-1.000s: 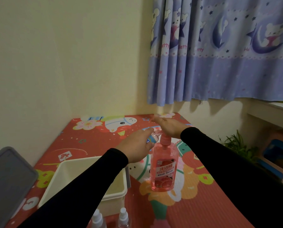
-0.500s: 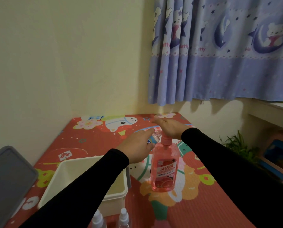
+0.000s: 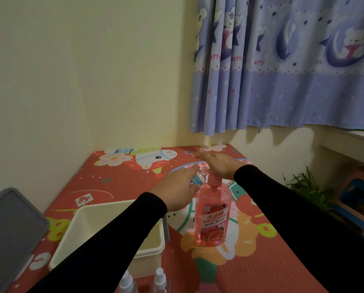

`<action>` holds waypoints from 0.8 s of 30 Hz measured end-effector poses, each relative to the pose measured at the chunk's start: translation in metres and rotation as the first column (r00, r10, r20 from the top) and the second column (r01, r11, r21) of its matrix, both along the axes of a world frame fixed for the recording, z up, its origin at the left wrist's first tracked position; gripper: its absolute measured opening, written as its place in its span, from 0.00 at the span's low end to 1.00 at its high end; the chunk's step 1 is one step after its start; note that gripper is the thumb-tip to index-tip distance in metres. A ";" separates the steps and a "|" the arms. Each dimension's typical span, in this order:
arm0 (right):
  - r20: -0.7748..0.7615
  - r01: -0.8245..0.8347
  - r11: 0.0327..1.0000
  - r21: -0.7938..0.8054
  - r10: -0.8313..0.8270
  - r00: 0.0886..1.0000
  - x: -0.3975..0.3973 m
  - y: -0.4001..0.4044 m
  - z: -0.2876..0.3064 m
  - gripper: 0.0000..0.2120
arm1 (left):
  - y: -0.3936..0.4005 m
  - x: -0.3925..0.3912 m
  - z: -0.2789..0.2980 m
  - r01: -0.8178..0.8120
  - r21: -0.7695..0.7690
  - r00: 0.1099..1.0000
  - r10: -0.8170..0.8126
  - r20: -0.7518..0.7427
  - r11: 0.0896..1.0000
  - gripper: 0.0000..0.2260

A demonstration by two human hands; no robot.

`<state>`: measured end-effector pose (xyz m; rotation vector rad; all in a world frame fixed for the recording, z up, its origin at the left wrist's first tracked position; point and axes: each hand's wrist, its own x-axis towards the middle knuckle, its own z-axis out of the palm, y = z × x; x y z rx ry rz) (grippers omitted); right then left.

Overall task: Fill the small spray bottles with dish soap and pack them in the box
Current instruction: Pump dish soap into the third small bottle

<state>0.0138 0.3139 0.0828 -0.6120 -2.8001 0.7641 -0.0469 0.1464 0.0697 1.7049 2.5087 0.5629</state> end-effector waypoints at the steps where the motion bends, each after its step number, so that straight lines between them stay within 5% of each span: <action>1: -0.001 -0.001 1.000 -0.016 0.000 1.000 0.000 -0.001 0.003 0.27 | 0.000 -0.001 0.002 0.000 -0.002 1.000 0.000 0.001 1.000 0.24; 24: 0.006 0.065 0.994 0.086 -0.066 0.998 0.001 -0.002 0.021 0.29 | 0.002 -0.007 0.011 0.009 0.034 1.000 -0.009 -0.020 0.999 0.24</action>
